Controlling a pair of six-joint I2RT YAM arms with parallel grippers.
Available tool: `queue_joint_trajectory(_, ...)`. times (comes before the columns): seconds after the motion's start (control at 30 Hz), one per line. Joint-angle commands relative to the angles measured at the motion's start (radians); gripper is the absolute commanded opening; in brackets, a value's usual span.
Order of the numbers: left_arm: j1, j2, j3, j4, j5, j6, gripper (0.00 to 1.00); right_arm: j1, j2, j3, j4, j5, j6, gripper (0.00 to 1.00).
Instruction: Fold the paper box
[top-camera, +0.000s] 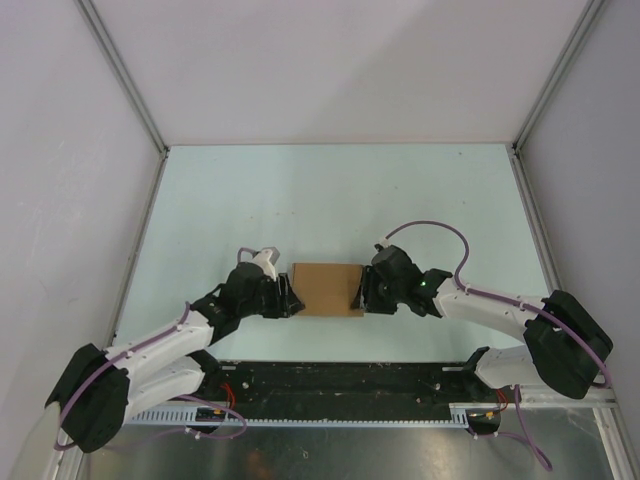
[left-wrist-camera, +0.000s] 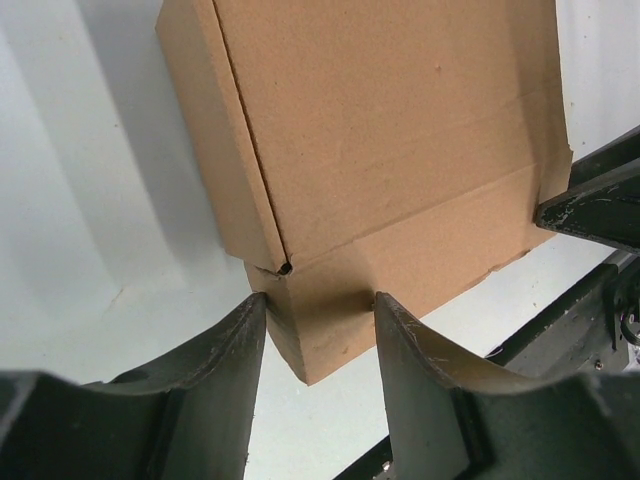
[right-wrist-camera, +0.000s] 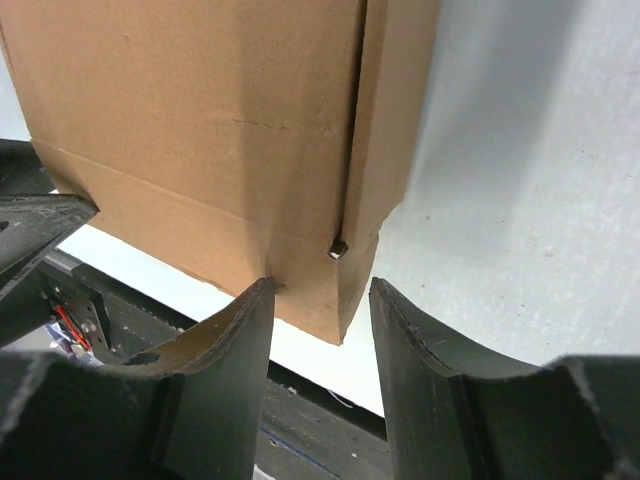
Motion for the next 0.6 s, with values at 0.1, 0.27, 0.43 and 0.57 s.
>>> queue_joint_trajectory(0.1, -0.009, 0.015, -0.005, 0.036, -0.014, 0.014, 0.52, 0.006, -0.005, 0.003, -0.047, 0.055, -0.030, 0.49)
queue_joint_trajectory(0.27, -0.009, 0.018, -0.011, 0.036, -0.020, 0.017, 0.51, 0.008, 0.003, 0.003, -0.060, 0.071, -0.039, 0.48)
queue_joint_trajectory(0.43, -0.007, 0.024, -0.014, 0.039, -0.030, 0.016, 0.51, 0.008, 0.019, 0.003, -0.046, 0.080, -0.048, 0.47)
queue_joint_trajectory(0.57, -0.007, 0.031, -0.010, 0.041, -0.030, 0.019, 0.50, 0.008, 0.033, 0.003, -0.029, 0.084, -0.054, 0.43)
